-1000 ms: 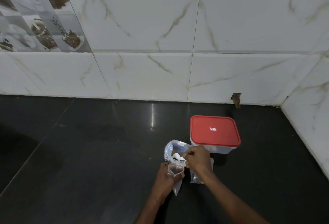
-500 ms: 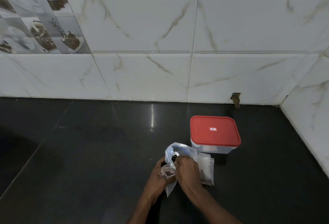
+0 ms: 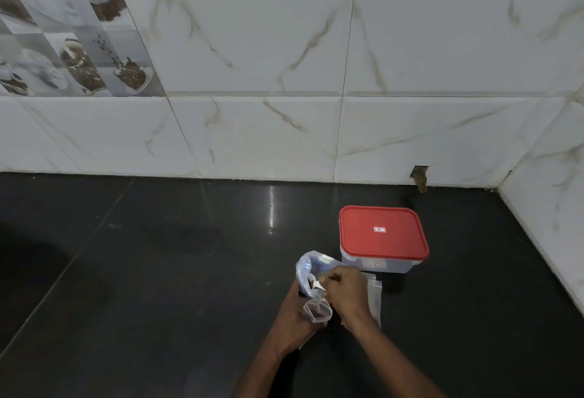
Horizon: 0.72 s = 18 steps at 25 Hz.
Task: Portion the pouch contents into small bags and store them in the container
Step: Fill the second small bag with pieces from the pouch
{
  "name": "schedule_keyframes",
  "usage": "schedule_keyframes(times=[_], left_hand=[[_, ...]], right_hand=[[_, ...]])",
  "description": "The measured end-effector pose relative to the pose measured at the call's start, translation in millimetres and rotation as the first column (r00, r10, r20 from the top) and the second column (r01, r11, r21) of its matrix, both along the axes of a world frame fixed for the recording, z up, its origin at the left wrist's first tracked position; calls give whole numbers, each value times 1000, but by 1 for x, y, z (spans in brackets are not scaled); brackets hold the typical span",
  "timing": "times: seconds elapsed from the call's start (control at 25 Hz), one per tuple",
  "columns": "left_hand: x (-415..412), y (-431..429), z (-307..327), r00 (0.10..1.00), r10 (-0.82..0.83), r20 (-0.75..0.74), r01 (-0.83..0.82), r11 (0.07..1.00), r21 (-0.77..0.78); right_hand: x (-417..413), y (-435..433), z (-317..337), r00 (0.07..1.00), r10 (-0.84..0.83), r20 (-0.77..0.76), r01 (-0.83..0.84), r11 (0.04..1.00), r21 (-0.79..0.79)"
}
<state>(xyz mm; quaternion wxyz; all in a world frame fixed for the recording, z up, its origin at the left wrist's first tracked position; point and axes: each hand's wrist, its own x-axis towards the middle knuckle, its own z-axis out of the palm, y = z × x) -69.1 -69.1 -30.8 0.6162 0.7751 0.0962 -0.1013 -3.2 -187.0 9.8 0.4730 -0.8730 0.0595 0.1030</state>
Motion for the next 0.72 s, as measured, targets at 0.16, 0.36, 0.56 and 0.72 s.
schedule_keyframes(times=[0.16,0.36,0.56,0.72], left_hand=[[-6,1,13,995,97,36,-99,994,52],[-13,4,9,978,209,-6,-209,977,-31],[-11,7,-3,952,301,-52,-296,950,96],[-5,7,-19,957,290,-27,-283,948,146]], right_hand=[[3,-15,8,918,-233,-319,346,865,364],[5,-28,25,933,-259,-249,343,850,400],[3,-41,38,938,-217,-270,328,807,492],[-14,-46,59,967,-105,-231,220,801,557]])
